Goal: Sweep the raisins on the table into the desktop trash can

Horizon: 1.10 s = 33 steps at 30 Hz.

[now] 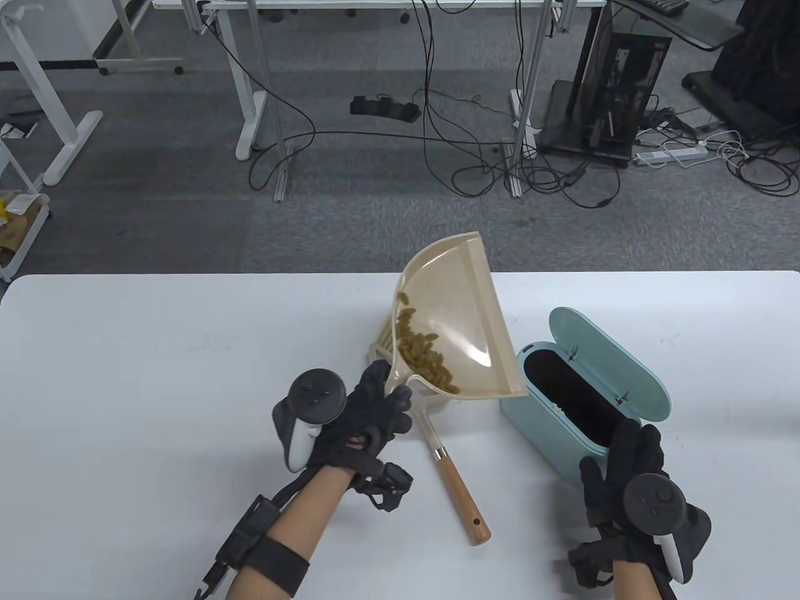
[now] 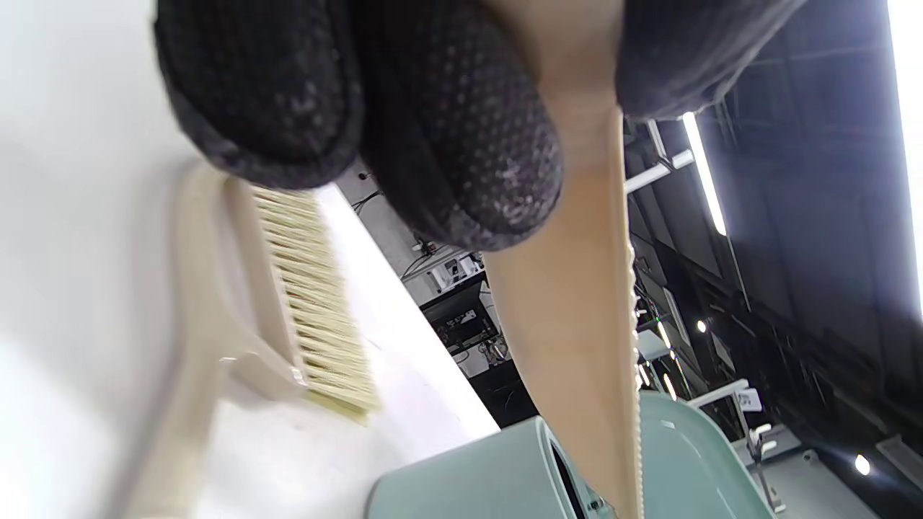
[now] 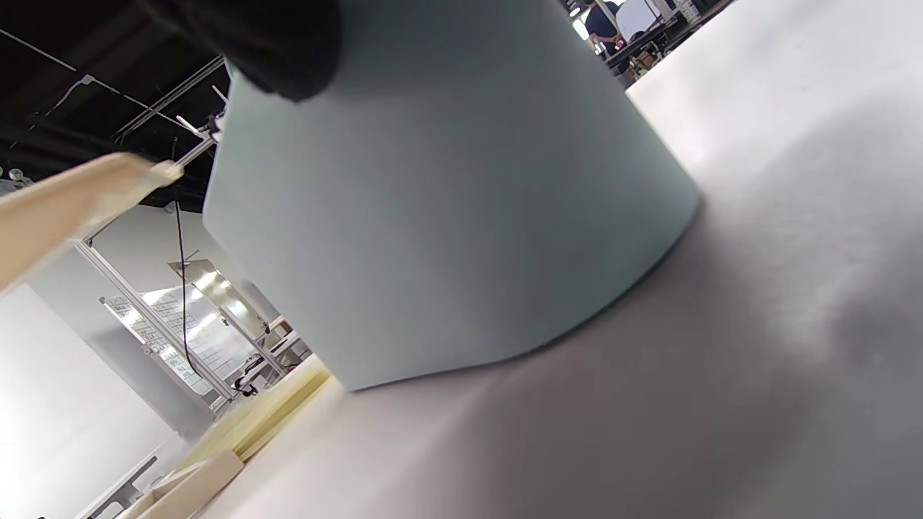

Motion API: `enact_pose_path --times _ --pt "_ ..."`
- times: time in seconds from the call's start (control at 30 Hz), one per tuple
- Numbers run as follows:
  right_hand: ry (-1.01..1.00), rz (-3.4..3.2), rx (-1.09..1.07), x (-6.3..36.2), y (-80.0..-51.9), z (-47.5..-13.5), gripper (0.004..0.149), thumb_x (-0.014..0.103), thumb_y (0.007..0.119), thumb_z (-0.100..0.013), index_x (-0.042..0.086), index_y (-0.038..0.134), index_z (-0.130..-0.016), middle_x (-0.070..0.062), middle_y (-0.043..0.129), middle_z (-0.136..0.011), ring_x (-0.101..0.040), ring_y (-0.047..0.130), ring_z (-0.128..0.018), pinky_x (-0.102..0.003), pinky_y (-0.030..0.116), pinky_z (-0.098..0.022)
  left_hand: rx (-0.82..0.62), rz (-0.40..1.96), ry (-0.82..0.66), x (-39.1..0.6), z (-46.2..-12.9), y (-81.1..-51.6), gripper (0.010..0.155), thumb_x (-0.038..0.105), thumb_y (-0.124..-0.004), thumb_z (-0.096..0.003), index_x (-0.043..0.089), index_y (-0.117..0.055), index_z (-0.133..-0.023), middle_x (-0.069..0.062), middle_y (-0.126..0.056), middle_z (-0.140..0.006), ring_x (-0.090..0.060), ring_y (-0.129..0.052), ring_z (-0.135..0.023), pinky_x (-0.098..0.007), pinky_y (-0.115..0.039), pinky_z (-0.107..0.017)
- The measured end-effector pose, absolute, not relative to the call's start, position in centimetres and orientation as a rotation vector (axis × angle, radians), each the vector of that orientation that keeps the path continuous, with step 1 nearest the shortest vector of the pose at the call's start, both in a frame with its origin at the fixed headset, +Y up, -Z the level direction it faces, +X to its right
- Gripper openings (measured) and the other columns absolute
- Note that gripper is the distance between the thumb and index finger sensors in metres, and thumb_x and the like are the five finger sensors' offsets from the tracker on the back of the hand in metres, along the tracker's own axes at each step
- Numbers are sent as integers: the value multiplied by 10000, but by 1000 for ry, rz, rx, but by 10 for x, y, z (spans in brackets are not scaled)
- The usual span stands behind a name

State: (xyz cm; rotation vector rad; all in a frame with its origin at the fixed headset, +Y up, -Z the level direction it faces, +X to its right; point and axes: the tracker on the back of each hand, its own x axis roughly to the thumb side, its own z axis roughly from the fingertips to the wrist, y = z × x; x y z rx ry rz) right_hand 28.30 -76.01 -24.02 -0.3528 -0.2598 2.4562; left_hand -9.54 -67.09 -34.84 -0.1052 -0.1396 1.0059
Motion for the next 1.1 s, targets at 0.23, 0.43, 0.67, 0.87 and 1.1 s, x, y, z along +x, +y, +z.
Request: enact_pose_path --times 0.23,0.43,0.67,0.87,1.1 --pt "-258 2450 -349 283 -760 -241 814 462 661 -579 264 92 -1127 -163 9 -1163 -495 151 -1069 -710 196 -711 99 753 -246 -46 -348 -638 720 433 -732 -560 34 -402 -1060 -100 -842 -831 -106 -1017 -466 -368 -862 -380" --pt "-258 2448 -350 283 -760 -241 809 461 659 -580 267 95 -1127 -165 8 -1163 -494 145 -1069 -710 192 -711 238 578 -333 -31 -340 -619 723 423 -754 -554 33 -409 -1055 -94 -837 -835 -98 -1013 -463 -370 -864 -380" --pt "-253 2449 -351 283 -760 -241 814 460 659 -579 272 85 -1126 -166 6 -1162 -492 132 -1069 -710 185 -711 261 528 -348 -31 -337 -618 717 427 -742 -559 34 -408 -1057 -92 -830 -840 -91 -1011 -462 -366 -865 -376" --pt "-255 2456 -351 283 -760 -241 817 464 656 -579 276 79 -1125 -165 8 -1163 -489 126 -1070 -710 182 -710 267 513 -353 -33 -337 -620 707 431 -723 -568 41 -399 -1060 -87 -824 -846 -85 -1009 -464 -364 -864 -376" --pt "-263 2456 -347 285 -760 -240 806 468 661 -577 285 102 -1128 -164 21 -1168 -487 130 -1073 -711 183 -710 265 663 -334 -73 -336 -623 621 406 -616 -596 71 -388 -1067 -48 -869 -803 -62 -1031 -411 -343 -879 -344"
